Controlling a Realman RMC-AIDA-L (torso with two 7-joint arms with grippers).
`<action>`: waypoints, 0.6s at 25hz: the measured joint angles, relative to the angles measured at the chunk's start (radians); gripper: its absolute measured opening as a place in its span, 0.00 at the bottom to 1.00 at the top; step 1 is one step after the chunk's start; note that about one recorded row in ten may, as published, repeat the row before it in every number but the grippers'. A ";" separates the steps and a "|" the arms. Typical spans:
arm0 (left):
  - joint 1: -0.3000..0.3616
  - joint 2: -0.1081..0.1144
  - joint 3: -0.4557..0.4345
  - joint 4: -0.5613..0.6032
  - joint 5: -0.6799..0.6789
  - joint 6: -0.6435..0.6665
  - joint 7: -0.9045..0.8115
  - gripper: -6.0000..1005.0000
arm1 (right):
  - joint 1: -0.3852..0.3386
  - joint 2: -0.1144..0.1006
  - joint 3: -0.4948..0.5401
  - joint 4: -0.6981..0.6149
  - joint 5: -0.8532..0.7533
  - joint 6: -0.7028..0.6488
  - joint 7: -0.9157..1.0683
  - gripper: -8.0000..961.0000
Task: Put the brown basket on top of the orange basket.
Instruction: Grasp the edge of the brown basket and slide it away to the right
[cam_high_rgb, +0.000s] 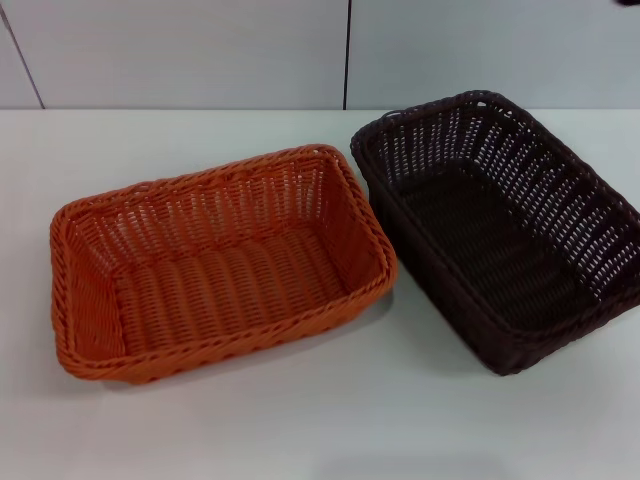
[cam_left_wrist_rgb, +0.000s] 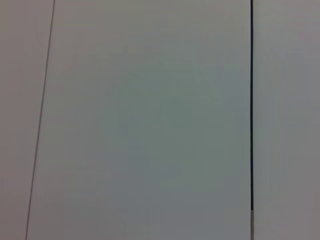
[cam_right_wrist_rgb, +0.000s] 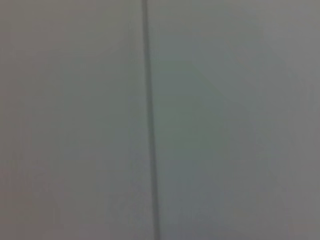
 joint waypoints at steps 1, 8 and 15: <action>-0.002 0.000 0.000 0.000 0.000 0.000 0.000 0.78 | 0.011 -0.006 0.003 -0.007 -0.079 -0.010 0.086 0.87; -0.016 0.002 -0.002 0.007 0.000 -0.001 0.000 0.78 | 0.081 -0.038 0.040 -0.016 -0.429 -0.099 0.477 0.87; -0.030 0.003 -0.003 0.010 -0.010 -0.009 0.000 0.78 | 0.163 -0.032 0.182 -0.084 -0.852 -0.345 0.844 0.87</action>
